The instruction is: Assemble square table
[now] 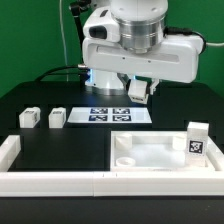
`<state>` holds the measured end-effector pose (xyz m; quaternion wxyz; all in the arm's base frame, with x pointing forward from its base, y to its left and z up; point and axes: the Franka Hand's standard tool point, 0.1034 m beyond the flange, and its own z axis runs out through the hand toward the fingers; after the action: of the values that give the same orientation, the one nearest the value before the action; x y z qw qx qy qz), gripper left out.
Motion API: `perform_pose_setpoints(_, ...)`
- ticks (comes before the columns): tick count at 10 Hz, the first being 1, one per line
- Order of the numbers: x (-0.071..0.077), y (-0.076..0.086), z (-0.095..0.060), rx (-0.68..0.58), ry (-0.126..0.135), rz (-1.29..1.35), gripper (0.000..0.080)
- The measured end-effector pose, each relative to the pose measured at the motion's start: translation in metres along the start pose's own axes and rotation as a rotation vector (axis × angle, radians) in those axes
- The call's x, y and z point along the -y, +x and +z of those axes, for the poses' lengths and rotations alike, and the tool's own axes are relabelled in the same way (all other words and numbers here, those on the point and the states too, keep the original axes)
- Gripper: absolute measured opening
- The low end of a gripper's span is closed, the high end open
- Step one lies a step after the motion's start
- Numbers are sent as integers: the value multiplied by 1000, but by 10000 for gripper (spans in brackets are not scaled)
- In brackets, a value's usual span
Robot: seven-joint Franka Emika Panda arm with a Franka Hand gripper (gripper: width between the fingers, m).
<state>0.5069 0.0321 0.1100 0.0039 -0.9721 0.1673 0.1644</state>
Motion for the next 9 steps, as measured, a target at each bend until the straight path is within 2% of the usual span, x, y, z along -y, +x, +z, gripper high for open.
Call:
perform_pose_setpoints(1, 8, 17, -5, -115, 16, 6, 290)
perform_pose_setpoints(3, 8, 64, -42, -320, 47, 12, 290)
perform_pose_setpoints(4, 5, 79, -57, -405, 15, -27, 290)
perform_pose_setpoints(5, 12, 87, -69, -508, 9, -49, 290)
perform_pose_setpoints(6, 15, 85, -61, -572, 24, -59, 290)
perform_pose_setpoints(7, 15, 82, -55, -589, 26, -64, 290)
perform_pose_setpoints(8, 21, 87, -60, -674, 47, -74, 290)
perform_pose_setpoints(9, 25, 86, -59, -755, 63, -91, 290)
